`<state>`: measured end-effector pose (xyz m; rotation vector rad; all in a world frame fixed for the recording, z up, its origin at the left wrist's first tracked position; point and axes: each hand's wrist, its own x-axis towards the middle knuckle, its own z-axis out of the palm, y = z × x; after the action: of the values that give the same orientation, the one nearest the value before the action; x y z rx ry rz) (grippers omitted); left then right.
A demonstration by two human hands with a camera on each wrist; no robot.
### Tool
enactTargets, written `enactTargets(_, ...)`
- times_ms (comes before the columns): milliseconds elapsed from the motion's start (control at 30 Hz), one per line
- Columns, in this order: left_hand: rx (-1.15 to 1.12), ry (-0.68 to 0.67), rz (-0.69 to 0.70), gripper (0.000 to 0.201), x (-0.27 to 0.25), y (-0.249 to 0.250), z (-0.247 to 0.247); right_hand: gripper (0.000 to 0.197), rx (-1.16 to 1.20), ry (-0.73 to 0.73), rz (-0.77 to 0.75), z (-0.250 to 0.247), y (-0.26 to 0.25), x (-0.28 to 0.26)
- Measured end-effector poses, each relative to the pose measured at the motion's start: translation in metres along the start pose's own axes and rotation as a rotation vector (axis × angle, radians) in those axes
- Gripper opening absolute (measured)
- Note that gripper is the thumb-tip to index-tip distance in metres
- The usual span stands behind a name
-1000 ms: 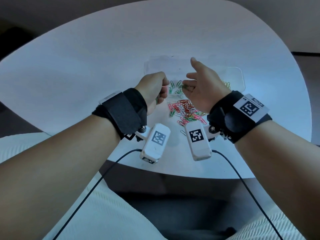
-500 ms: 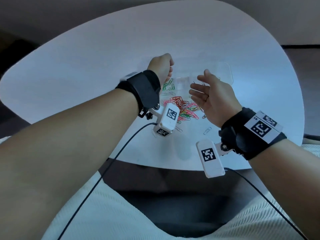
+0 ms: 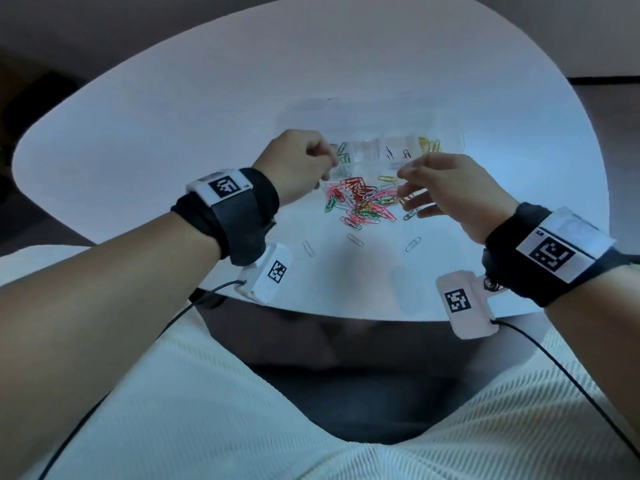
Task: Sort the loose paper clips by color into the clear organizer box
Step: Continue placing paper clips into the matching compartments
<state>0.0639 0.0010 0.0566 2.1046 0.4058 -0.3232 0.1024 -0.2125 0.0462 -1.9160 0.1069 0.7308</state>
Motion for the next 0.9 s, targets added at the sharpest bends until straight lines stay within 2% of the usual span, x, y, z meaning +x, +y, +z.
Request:
enactTargets(100, 0.127, -0.041, -0.021, 0.02, -0.02, -0.022, 0.005, 0.009, -0.38, 0.054, -0.057, -0.009, 0.018, 0.0)
enactTargets(167, 0.267, -0.077, -0.025, 0.016, -0.029, -0.038, 0.01, 0.011, -0.513, 0.028, -0.048, -0.014, 0.03, -0.001)
enactTargets(300, 0.551, -0.33, 0.037, 0.014, -0.027, -0.057, 0.021, 0.016, -0.733, -0.069, -0.054, -0.011, 0.052, -0.003)
enactTargets(367, 0.61, -0.399, 0.073, 0.018, -0.023, -0.063, 0.025, 0.021, -0.743, -0.079, -0.069, -0.006, 0.059, -0.004)
enactTargets(467, 0.672, -0.416, 0.13, 0.024, -0.019, -0.073, 0.031, 0.024, -0.731, -0.052, -0.084, 0.001, 0.07, -0.003)
enactTargets(567, 0.703, -0.433, 0.16, 0.021, -0.018, -0.08, 0.034, 0.027, -0.792, -0.033, -0.14, 0.006, 0.078, 0.0)
enactTargets(700, 0.693, -0.398, 0.143, 0.018, -0.019, -0.08, 0.035, 0.018, -0.775, 0.043, -0.201, 0.006, 0.085, 0.005)
enactTargets(900, 0.701, -0.383, 0.071, 0.015, -0.02, -0.078, 0.037, 0.016, -0.791, 0.075, -0.12, 0.008, 0.086, 0.006)
